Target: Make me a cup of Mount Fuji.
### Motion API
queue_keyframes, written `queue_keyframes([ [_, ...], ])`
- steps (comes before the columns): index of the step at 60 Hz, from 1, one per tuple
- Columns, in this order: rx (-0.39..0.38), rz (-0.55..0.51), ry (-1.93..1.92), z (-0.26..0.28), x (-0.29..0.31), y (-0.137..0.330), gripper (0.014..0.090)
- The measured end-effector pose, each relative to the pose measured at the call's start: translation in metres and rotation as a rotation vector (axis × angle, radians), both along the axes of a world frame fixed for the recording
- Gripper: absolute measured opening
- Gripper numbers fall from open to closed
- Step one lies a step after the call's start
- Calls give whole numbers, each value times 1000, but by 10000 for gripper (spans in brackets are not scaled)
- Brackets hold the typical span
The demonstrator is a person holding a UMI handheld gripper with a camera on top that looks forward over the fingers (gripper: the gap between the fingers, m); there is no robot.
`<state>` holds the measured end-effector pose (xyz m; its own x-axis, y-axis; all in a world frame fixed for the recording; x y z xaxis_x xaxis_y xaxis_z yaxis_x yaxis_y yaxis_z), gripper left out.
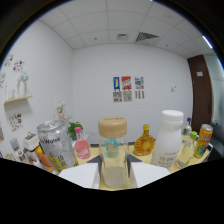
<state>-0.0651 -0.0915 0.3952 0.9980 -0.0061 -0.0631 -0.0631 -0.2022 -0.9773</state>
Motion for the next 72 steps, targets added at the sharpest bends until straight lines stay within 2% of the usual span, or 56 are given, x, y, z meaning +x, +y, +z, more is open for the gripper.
queue_keyframes([
  [14, 14, 39, -12, 14, -1, -12, 380],
  [22, 49, 72, -17, 33, -8, -42, 371],
  [29, 53, 84, 1, 23, -9, -77, 370],
  [32, 44, 79, 7, 7, -9, -92, 370],
  [39, -36, 71, 43, -63, -12, -119, 369],
  [51, -159, 21, 96, -199, -7, -141, 371],
  [56, -178, 2, 111, -237, -4, -143, 370],
  [64, -181, -11, 185, -269, 0, -139, 370],
  [72, -180, -42, 493, -276, -1, -132, 369],
])
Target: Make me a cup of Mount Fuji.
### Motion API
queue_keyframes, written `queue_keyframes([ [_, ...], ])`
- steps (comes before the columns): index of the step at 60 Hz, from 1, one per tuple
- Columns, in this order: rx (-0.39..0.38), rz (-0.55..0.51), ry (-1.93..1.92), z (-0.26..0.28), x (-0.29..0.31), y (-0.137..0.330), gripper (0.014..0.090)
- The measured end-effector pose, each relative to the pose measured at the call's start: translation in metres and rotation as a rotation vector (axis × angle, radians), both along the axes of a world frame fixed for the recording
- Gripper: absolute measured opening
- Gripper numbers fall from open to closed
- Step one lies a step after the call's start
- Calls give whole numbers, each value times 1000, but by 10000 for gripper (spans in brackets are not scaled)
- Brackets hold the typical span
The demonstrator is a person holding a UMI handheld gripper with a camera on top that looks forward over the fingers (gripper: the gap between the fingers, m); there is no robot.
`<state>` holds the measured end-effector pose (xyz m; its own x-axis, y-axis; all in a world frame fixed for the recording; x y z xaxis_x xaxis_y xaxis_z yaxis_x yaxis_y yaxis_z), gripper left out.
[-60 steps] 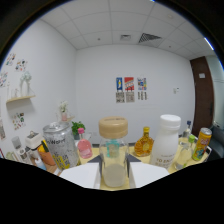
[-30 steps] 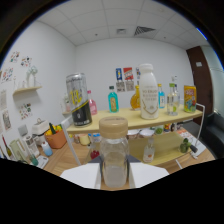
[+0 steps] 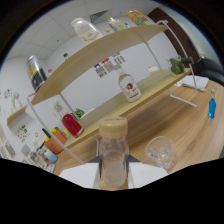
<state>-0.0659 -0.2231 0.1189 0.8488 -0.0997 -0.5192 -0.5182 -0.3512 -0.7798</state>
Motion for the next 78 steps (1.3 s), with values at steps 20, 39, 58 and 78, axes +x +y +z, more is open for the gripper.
queue_keyframes([
  [20, 8, -145, 809, 2, -1, 11, 367],
  [39, 14, -184, 1185, 10, 1, 14, 370],
  [58, 45, -132, 972, 30, 1, 8, 370],
  [78, 265, 13, 30, 105, -7, 1, 371],
])
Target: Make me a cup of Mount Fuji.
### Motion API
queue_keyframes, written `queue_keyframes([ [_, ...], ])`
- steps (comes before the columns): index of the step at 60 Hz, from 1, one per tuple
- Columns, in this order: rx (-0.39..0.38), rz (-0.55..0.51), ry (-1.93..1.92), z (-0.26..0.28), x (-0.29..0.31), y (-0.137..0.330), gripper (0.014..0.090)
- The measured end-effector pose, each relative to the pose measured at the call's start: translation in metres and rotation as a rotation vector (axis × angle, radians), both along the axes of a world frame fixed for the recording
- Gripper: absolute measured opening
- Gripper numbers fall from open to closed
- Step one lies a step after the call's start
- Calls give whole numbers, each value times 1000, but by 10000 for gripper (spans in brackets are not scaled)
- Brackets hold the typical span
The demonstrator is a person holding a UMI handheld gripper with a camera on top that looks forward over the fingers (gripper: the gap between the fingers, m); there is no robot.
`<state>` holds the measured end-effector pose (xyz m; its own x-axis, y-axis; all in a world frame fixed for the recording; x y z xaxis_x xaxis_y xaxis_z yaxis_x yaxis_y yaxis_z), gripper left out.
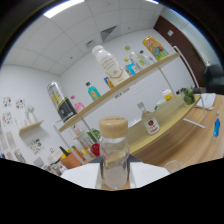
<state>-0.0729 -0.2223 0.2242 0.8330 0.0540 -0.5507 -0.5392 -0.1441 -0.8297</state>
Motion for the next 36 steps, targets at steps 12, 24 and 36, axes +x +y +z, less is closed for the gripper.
queue_keyframes([
  [12, -107, 7, -401, -66, -12, 9, 370],
  [24, -207, 16, -511, -128, -15, 15, 369],
  [36, -261, 54, -536, -159, -21, 15, 375],
])
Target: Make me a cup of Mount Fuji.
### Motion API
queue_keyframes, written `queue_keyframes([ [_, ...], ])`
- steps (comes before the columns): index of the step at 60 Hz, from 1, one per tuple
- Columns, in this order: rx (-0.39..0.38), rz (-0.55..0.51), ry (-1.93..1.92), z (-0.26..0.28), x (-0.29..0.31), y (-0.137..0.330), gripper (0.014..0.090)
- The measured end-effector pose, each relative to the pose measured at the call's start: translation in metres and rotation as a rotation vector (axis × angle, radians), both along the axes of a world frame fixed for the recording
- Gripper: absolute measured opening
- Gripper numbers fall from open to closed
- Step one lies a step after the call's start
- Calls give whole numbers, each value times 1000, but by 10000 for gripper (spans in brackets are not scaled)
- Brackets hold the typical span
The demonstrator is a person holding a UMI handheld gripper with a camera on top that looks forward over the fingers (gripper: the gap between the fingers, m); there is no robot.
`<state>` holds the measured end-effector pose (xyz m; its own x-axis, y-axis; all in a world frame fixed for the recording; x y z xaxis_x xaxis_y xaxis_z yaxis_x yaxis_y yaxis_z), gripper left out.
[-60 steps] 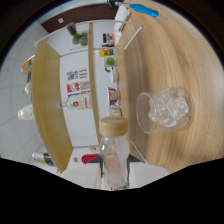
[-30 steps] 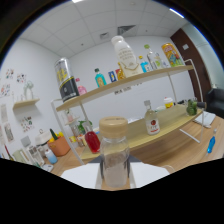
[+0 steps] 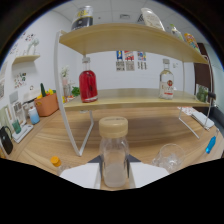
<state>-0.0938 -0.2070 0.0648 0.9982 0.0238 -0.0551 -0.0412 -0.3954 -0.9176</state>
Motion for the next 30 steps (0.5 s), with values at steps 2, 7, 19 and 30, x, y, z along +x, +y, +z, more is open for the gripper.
queue_keyframes([
  [2, -6, 0, 1, -2, 0, 0, 380],
  [7, -12, 13, 5, -7, -4, -4, 389],
  [19, -1, 24, -10, -8, -5, -19, 412],
  [30, -38, 25, 1, -6, -5, -28, 794],
])
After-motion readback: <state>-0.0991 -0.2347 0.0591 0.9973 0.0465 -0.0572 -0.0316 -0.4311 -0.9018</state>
